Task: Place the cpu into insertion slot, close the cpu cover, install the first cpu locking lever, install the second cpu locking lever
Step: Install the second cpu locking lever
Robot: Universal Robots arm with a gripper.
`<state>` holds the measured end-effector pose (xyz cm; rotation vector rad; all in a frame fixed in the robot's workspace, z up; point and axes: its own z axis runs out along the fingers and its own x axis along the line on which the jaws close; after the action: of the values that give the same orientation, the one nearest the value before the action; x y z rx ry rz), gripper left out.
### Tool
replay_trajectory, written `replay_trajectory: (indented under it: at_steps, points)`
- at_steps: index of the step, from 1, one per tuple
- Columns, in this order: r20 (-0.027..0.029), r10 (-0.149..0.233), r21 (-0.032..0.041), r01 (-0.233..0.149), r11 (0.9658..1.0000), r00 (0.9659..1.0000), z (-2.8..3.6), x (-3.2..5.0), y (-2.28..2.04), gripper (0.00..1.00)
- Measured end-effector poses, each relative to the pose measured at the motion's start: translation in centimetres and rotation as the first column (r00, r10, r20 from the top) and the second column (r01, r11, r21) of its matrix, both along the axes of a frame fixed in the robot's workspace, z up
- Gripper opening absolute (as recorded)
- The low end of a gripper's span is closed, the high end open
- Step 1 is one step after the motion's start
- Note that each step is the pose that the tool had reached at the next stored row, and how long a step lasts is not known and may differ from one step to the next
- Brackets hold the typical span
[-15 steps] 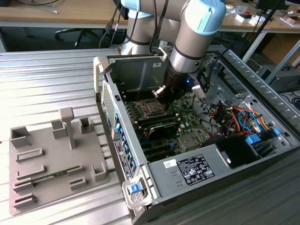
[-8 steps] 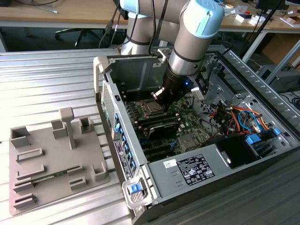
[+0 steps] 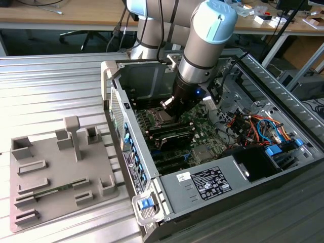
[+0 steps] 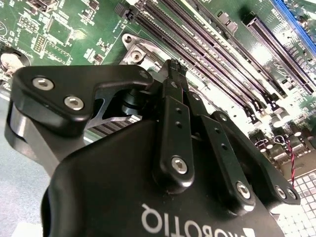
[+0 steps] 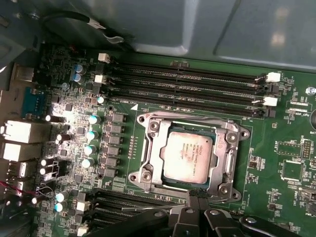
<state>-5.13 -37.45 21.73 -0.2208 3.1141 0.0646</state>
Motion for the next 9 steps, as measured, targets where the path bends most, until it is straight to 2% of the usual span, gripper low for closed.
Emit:
replay_trajectory:
  at_steps: [9]
  points:
    - [0.0,0.0,0.0001,0.0,1.0,1.0,-0.29,-0.92,0.01,0.11]
